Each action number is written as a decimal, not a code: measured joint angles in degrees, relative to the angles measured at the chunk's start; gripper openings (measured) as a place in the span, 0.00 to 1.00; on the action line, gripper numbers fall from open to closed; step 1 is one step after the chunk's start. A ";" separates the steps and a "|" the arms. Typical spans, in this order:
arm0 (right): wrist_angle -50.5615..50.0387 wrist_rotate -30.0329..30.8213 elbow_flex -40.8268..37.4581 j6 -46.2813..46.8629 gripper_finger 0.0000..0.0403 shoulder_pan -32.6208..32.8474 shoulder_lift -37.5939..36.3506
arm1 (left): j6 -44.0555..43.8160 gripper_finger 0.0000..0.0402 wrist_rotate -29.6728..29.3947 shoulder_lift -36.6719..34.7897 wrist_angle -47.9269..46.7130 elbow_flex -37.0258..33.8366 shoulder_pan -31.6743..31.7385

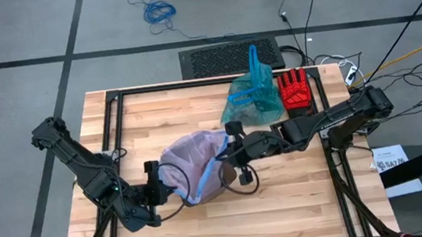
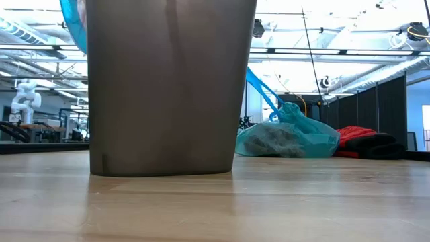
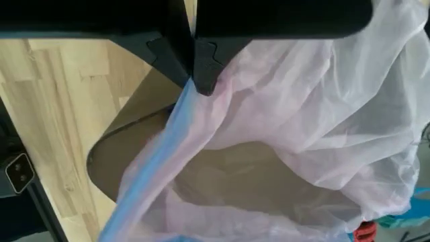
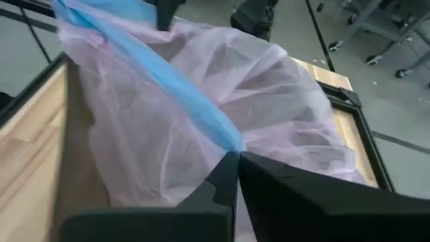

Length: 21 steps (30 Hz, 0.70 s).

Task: Place trash/remove bag and relplace
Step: Insert the pink trash bag into the black trash bin

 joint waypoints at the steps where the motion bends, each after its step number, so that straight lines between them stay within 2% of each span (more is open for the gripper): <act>1: 0.00 0.11 0.00 0.01 0.02 0.49 0.00 | 0.00 0.02 0.07 0.00 -0.03 0.00 -0.04; 5: -0.33 1.12 0.00 -0.61 0.00 3.56 0.00 | -0.02 0.01 0.66 0.02 -0.14 0.00 -0.33; 11: -1.91 11.70 -0.02 -2.04 0.00 9.38 0.00 | -0.06 0.00 -0.18 0.02 -0.12 0.00 -0.37; 21: -5.97 25.94 -0.02 3.41 0.00 17.06 -0.04 | -1.34 0.00 -2.23 0.02 0.90 0.52 -0.37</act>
